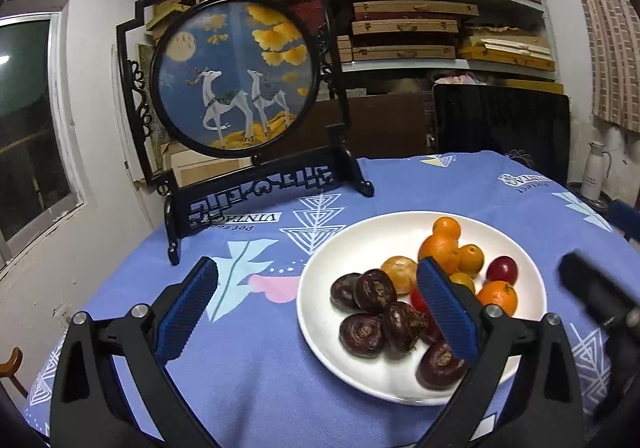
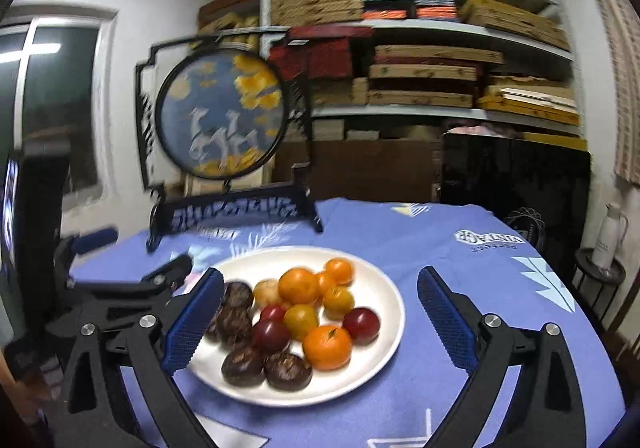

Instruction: Organize fruits

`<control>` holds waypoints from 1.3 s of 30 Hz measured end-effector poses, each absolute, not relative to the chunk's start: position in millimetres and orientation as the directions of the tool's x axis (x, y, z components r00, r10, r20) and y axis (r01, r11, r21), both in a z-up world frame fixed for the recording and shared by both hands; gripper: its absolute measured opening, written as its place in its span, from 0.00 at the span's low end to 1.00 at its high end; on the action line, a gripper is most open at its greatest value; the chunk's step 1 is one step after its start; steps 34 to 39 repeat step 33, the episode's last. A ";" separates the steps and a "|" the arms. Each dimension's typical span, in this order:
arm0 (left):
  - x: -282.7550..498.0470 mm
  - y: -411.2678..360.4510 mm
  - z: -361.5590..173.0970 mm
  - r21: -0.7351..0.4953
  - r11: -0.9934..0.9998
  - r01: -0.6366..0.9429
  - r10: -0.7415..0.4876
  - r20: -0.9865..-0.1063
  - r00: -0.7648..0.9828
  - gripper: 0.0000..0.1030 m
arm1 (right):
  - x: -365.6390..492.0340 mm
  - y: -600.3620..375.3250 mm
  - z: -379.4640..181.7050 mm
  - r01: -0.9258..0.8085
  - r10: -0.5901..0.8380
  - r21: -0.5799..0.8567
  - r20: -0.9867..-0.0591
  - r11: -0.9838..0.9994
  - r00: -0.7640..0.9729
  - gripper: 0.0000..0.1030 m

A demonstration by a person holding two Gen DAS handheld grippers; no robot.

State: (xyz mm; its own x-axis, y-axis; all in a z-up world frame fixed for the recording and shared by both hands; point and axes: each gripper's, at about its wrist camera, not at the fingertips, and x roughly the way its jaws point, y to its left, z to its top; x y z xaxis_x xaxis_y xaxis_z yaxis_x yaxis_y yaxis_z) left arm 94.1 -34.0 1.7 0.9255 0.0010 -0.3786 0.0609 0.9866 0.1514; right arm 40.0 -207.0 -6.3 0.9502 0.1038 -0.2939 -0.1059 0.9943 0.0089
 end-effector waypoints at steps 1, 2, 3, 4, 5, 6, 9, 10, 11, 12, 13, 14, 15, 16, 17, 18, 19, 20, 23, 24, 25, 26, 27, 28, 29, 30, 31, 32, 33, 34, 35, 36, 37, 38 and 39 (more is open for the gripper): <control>92.8 -34.8 1.4 0.156 0.986 0.066 -0.003 -0.376 0.927 0.94 | 40.6 -203.9 -7.4 -0.111 0.103 -0.010 -0.300 0.994 0.948 0.95; 91.9 -35.2 0.6 0.158 0.985 0.071 -0.006 -0.377 0.926 0.94 | 40.4 -201.5 -7.7 -0.114 0.103 -0.021 -0.302 0.993 0.948 0.95; 91.8 -35.1 0.1 0.156 0.985 0.072 -0.008 -0.381 0.925 0.95 | 39.6 -200.4 -7.6 -0.113 0.099 -0.030 -0.299 0.993 0.949 0.95; 92.8 -33.8 -1.1 0.141 0.987 0.080 -0.019 -0.393 0.919 0.95 | 39.4 -200.2 -7.3 -0.113 0.099 -0.029 -0.300 0.993 0.949 0.95; 94.5 -31.7 -3.0 0.117 0.989 0.091 -0.034 -0.417 0.908 0.95 | 39.5 -200.5 -7.6 -0.117 0.105 -0.021 -0.304 0.993 0.947 0.95; 95.3 -29.9 -5.2 0.097 0.990 0.100 -0.048 -0.436 0.899 0.95 | 39.7 -202.2 -7.3 -0.121 0.115 0.001 -0.308 0.993 0.944 0.95; 96.1 -30.1 -8.8 0.107 0.991 0.083 -0.026 -0.456 0.889 0.95 | 38.5 -205.2 -6.7 -0.115 0.118 0.029 -0.306 0.993 0.944 0.95; 95.8 -30.6 -9.0 0.111 0.991 0.080 -0.021 -0.454 0.891 0.95 | 38.1 -206.1 -6.4 -0.116 0.122 0.036 -0.303 0.993 0.945 0.95; 96.1 -30.6 -9.3 0.104 0.991 0.083 -0.027 -0.458 0.888 0.95 | 38.0 -207.1 -6.1 -0.115 0.123 0.045 -0.300 0.992 0.946 0.95; 96.6 -30.8 -10.0 0.098 0.991 0.087 -0.032 -0.464 0.885 0.95 | 37.4 -208.7 -5.6 -0.111 0.123 0.056 -0.295 0.992 0.948 0.95; 97.5 -31.3 -11.2 0.099 0.991 0.086 -0.030 -0.469 0.883 0.95 | 37.3 -209.8 -5.3 -0.110 0.124 0.063 -0.293 0.992 0.948 0.95; 97.9 -31.1 -12.0 0.101 0.991 0.083 -0.026 -0.471 0.882 0.95 | 37.2 -210.1 -5.3 -0.109 0.123 0.063 -0.293 0.992 0.948 0.95; 99.2 -31.4 -13.6 0.108 0.991 0.078 -0.017 -0.475 0.880 0.95 | 37.0 -210.6 -5.0 -0.107 0.121 0.062 -0.289 0.992 0.950 0.95; 100.3 -31.3 -14.7 0.112 0.991 0.076 -0.013 -0.478 0.878 0.95 | 36.8 -211.0 -4.8 -0.109 0.122 0.063 -0.286 0.992 0.950 0.95; 101.2 -30.8 -15.6 0.110 0.991 0.075 -0.013 -0.481 0.877 0.95 | 36.9 -211.1 -4.4 -0.115 0.129 0.064 -0.287 0.991 0.949 0.95; 101.4 -30.2 -15.3 0.107 0.991 0.077 -0.016 -0.482 0.876 0.95 | 36.9 -211.0 -4.3 -0.116 0.130 0.065 -0.287 0.991 0.949 0.95; 101.3 -29.6 -14.7 0.104 0.991 0.078 -0.019 -0.482 0.876 0.95 | 36.6 -210.9 -4.2 -0.117 0.130 0.064 -0.285 0.991 0.950 0.95; 100.4 -29.4 -13.8 0.103 0.992 0.078 -0.019 -0.479 0.878 0.95 | 36.4 -210.7 -4.4 -0.122 0.135 0.062 -0.288 0.991 0.948 0.95; 99.0 -30.0 -12.8 0.106 0.991 0.084 -0.025 -0.470 0.882 0.95 | 35.9 -208.8 -4.6 -0.134 0.145 0.060 -0.289 0.989 0.946 0.95; 99.2 -30.2 -12.9 0.105 0.991 0.083 -0.024 -0.468 0.883 0.95 | 35.1 -208.7 -4.2 -0.138 0.150 0.061 -0.285 0.989 0.947 0.95; 100.2 -30.0 -13.0 0.104 0.991 0.081 -0.023 -0.470 0.882 0.95 | 34.2 -208.8 -3.5 -0.144 0.156 0.065 -0.280 0.988 0.947 0.95; 101.7 -30.0 -13.7 0.109 0.991 0.079 -0.017 -0.475 0.880 0.95 | 33.7 -208.8 -2.9 -0.146 0.159 0.068 -0.277 0.987 0.948 0.95; 102.6 -29.8 -14.3 0.114 0.991 0.068 -0.005 -0.476 0.879 0.95 | 33.2 -209.1 -2.6 -0.145 0.159 0.069 -0.274 0.987 0.949 0.95; 103.3 -28.9 -14.6 0.116 0.992 0.054 0.008 -0.476 0.879 0.95 | 33.1 -209.1 -2.7 -0.144 0.158 0.069 -0.273 0.987 0.949 0.95; 104.4 -27.1 -14.9 0.107 0.993 0.048 0.009 -0.479 0.878 0.95 | 33.2 -208.6 -3.0 -0.144 0.157 0.068 -0.275 0.987 0.948 0.96; 105.2 -25.5 -14.7 0.096 0.994 0.049 0.004 -0.485 0.874 0.95 | 33.5 -208.5 -3.5 -0.142 0.156 0.069 -0.277 0.987 0.948 0.96; 106.2 -23.8 -14.7 0.082 0.995 0.049 -0.002 -0.491 0.871 0.95 | 33.5 -208.3 -3.6 -0.142 0.156 0.070 -0.278 0.987 0.948 0.96; 106.6 -22.8 -14.7 0.074 0.996 0.046 -0.003 -0.494 0.870 0.95 | 33.3 -208.2 -3.4 -0.145 0.159 0.071 -0.278 0.987 0.948 0.96; 106.8 -21.9 -14.6 0.070 0.997 0.041 -0.002 -0.493 0.870 0.95 | 33.2 -208.0 -3.6 -0.146 0.160 0.070 -0.278 0.987 0.947 0.96; 106.8 -21.9 -14.6 0.070 0.997 0.041 -0.002 -0.493 0.870 0.95 | 33.2 -208.0 -3.6 -0.146 0.160 0.070 -0.278 0.987 0.947 0.96; 106.8 -21.9 -14.6 0.070 0.997 0.041 -0.002 -0.493 0.870 0.95 | 33.2 -208.0 -3.6 -0.146 0.160 0.070 -0.278 0.987 0.947 0.96; 106.8 -21.9 -14.6 0.070 0.997 0.041 -0.002 -0.493 0.870 0.95 | 33.2 -208.0 -3.6 -0.146 0.160 0.070 -0.278 0.987 0.947 0.96; 106.8 -21.9 -14.6 0.070 0.997 0.041 -0.002 -0.493 0.870 0.95 | 33.2 -208.0 -3.6 -0.146 0.160 0.070 -0.278 0.987 0.947 0.96; 106.8 -21.9 -14.6 0.070 0.997 0.041 -0.002 -0.493 0.870 0.95 | 33.2 -208.0 -3.6 -0.146 0.160 0.070 -0.278 0.987 0.947 0.96; 106.8 -21.9 -14.6 0.070 0.997 0.041 -0.002 -0.493 0.870 0.95 | 33.2 -208.0 -3.6 -0.146 0.160 0.070 -0.278 0.987 0.947 0.96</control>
